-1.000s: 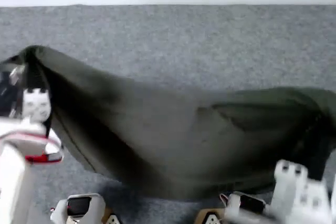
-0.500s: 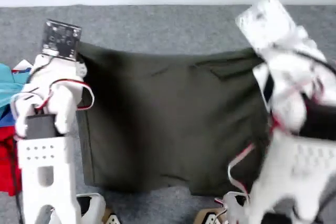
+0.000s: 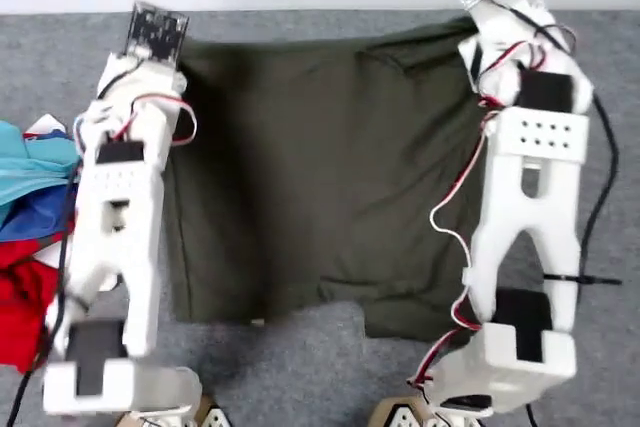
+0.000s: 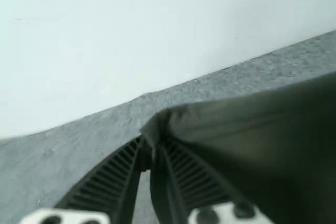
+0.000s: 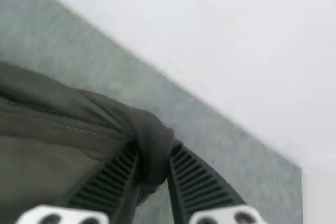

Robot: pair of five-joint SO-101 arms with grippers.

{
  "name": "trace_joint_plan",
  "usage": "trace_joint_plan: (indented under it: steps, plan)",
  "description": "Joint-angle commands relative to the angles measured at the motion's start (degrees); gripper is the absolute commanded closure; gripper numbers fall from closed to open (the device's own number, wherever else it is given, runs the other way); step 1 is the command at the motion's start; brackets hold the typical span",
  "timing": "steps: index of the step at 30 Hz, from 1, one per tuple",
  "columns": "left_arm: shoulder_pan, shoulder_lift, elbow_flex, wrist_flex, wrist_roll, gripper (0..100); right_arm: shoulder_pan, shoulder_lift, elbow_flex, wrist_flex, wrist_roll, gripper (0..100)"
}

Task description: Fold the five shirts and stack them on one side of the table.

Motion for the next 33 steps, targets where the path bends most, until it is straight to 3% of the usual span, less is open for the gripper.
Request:
trace_joint_plan:
  steps: [1,7,13,21,33]
  plan:
    - [0.1,6.5,-12.5,-1.4,-0.5,99,-1.2,-0.5,-0.8,-9.6,-0.4,98.8]
    - [1.7,14.8,-25.3,-1.3,-0.6,99,-2.9,0.0,-0.8,-18.4,-0.3,98.8]
    - [4.7,18.2,-30.3,3.8,-0.8,99,-2.7,2.1,-0.7,-16.3,2.6,98.8]
    - [5.8,18.3,-30.4,25.8,-1.4,99,-2.2,2.7,-0.5,6.2,4.4,98.8]
    - [5.3,18.5,-30.5,58.9,-21.1,99,-1.4,-1.4,-0.6,37.1,4.5,98.7]
